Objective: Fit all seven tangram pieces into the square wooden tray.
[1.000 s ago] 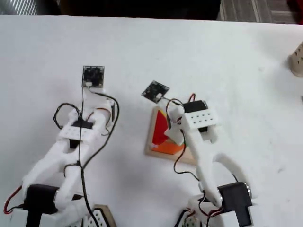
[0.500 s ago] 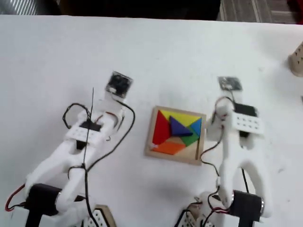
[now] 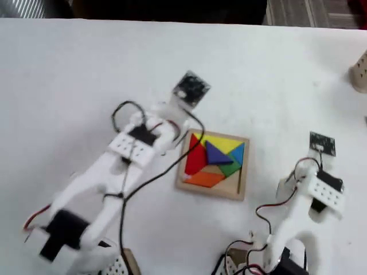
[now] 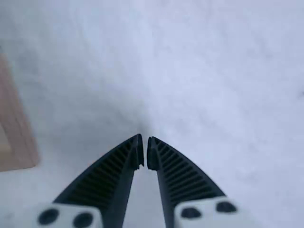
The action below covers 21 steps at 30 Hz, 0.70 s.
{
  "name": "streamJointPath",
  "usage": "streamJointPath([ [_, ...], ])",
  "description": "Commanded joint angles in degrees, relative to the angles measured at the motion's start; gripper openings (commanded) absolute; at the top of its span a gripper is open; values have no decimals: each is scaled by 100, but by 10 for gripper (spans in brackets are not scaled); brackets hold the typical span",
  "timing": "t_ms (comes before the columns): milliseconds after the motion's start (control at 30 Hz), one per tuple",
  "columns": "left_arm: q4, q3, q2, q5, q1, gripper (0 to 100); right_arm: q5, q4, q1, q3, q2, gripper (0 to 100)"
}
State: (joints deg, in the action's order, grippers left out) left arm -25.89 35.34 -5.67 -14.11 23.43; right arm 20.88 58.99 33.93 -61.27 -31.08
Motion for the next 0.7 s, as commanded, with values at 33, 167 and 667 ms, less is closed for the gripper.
streamJointPath([
  [33, 0, -1512, 1270, 53, 505, 24, 475, -92, 479, -88, -163, 18],
  [167, 0, -2356, 2237, 53, 884, 24, 809, -84, 699, -185, -57, 18],
  [667, -1442, -2945, 2941, 44, 1024, 23, 923, -119, 620, -176, 84, 18],
])
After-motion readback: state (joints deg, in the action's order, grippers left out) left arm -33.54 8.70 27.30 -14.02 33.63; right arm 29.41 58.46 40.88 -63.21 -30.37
